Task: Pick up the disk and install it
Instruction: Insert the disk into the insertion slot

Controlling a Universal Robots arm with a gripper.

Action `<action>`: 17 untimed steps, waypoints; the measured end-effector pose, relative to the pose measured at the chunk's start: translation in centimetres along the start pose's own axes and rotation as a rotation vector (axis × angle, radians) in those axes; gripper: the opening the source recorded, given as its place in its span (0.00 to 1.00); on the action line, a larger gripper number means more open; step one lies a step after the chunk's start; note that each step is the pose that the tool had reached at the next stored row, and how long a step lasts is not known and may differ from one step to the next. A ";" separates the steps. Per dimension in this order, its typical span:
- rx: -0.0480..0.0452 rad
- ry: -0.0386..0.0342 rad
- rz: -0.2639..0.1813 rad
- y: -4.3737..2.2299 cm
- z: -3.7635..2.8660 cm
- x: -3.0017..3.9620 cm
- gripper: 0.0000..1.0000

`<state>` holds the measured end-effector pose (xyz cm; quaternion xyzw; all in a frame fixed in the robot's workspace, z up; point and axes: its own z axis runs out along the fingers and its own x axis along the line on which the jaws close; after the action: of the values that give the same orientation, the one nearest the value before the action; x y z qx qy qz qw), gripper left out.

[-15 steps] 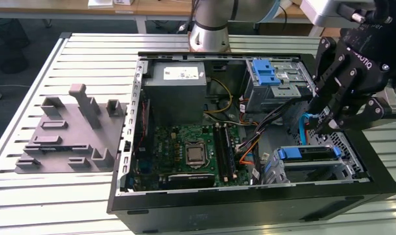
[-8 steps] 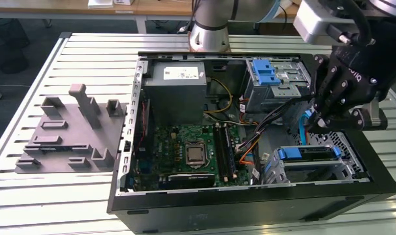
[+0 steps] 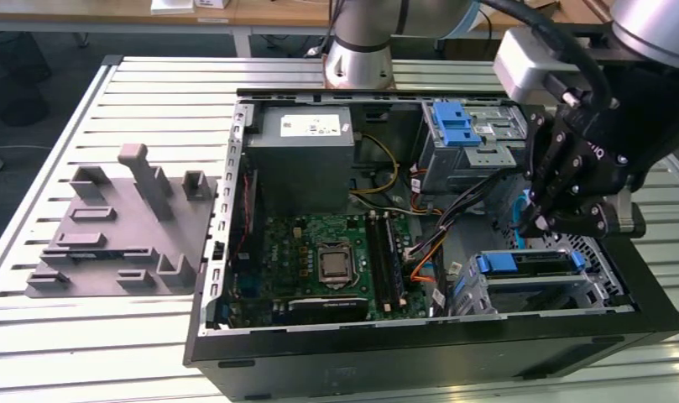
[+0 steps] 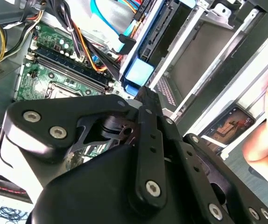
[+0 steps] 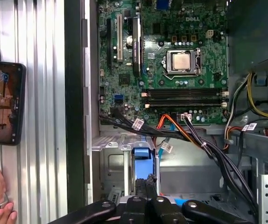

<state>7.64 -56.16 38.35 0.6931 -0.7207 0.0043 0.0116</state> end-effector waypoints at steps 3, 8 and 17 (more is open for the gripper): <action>0.0000 0.0002 0.000 -0.01 0.54 -0.01 0.12; 0.0000 0.0005 0.000 -0.01 0.70 -0.01 0.12; 0.0000 0.0003 0.000 -0.02 1.70 0.02 0.12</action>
<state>7.64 -56.22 36.65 0.6931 -0.7207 0.0044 0.0118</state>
